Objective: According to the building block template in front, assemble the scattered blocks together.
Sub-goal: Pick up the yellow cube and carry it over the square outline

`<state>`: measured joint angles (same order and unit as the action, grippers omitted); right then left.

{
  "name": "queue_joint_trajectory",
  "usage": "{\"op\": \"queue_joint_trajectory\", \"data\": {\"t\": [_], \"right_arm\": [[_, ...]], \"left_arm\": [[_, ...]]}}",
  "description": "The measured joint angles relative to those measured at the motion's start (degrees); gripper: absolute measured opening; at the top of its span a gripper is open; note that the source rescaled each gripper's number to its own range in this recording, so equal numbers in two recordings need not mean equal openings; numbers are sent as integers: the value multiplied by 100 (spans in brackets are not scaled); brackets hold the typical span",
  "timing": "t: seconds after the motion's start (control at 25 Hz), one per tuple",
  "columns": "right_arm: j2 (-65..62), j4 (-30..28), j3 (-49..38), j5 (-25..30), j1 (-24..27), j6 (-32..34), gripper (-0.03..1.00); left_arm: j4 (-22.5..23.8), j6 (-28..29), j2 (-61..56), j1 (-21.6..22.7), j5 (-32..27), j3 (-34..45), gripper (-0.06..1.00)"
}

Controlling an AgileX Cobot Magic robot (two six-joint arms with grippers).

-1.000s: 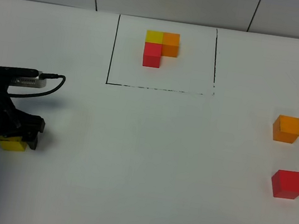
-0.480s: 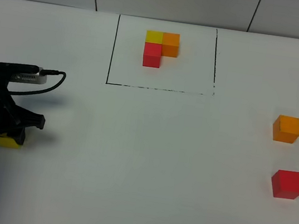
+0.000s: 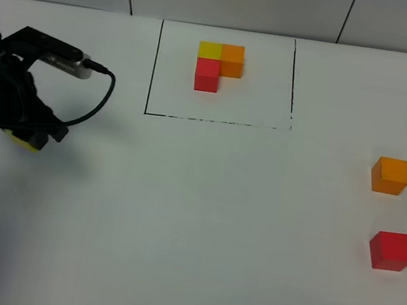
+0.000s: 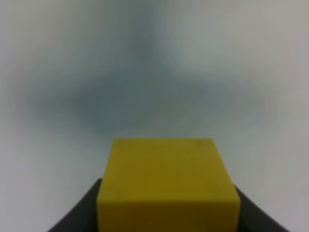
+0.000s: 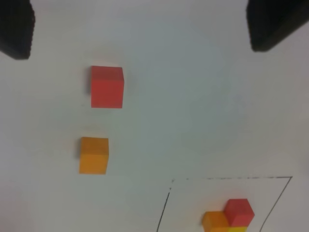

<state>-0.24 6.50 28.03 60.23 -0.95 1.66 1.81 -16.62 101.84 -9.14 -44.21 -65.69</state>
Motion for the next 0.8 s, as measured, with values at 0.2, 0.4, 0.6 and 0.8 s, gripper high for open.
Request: {"op": "queue_joint_trajectory", "data": {"t": [0.2,0.4,0.6,0.8], "right_arm": [[0,0,0,0,0,18,80],[0,0,0,0,0,29,80],[0,0,0,0,0,49,80],[0,0,0,0,0,49,80]], "left_arm": [[-5,-1187,438,-501,-101,-820,1],[1,-2256,1257,-1029,-619,-1741,1],[1,-2826,2024,-1553,-949,-2783,1],[-5,-3377,2623,-1947,-1525,-3756,1]]}}
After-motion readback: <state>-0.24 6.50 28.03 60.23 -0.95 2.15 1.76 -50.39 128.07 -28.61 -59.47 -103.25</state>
